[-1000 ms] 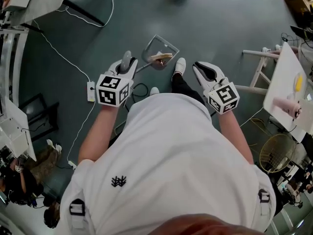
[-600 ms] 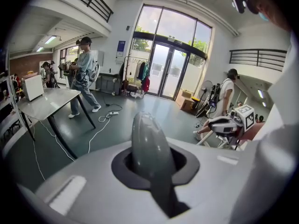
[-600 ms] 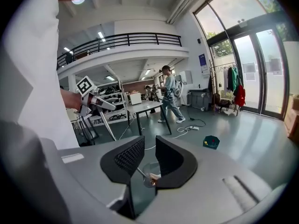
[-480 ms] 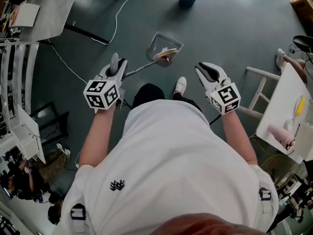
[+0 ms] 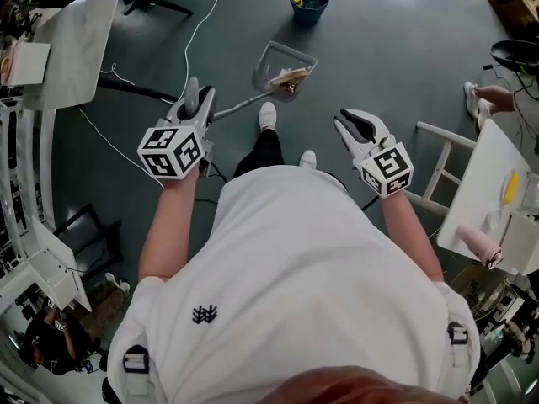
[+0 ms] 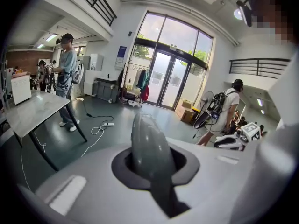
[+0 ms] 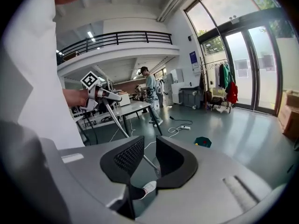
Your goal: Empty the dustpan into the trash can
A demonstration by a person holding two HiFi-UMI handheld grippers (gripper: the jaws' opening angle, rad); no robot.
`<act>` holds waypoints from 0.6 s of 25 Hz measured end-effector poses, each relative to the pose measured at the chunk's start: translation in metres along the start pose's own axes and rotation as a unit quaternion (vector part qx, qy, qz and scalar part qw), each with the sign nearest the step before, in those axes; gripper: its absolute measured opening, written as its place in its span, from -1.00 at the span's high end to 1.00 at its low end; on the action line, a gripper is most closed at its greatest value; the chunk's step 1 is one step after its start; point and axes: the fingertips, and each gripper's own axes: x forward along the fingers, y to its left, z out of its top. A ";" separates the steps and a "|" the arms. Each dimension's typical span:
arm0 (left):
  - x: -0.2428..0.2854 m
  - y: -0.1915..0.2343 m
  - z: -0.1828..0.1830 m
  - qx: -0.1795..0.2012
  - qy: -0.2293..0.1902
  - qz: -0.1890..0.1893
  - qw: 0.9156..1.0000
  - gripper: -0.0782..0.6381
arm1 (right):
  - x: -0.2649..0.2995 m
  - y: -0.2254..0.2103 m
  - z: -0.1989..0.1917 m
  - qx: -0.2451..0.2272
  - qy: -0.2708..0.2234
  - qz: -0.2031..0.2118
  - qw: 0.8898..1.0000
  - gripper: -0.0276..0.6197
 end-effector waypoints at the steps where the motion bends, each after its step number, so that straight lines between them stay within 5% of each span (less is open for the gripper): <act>1: 0.011 0.007 0.008 0.002 0.001 -0.003 1.000 0.55 | 0.007 -0.006 0.007 0.000 0.000 -0.007 1.000 0.73; 6: 0.075 0.043 0.057 0.017 0.008 -0.020 1.000 0.55 | 0.041 -0.040 0.041 0.016 -0.003 -0.044 0.999 0.73; 15: 0.191 0.082 0.150 0.100 0.014 -0.050 0.994 0.55 | 0.105 -0.090 0.080 0.073 -0.024 -0.084 0.993 0.74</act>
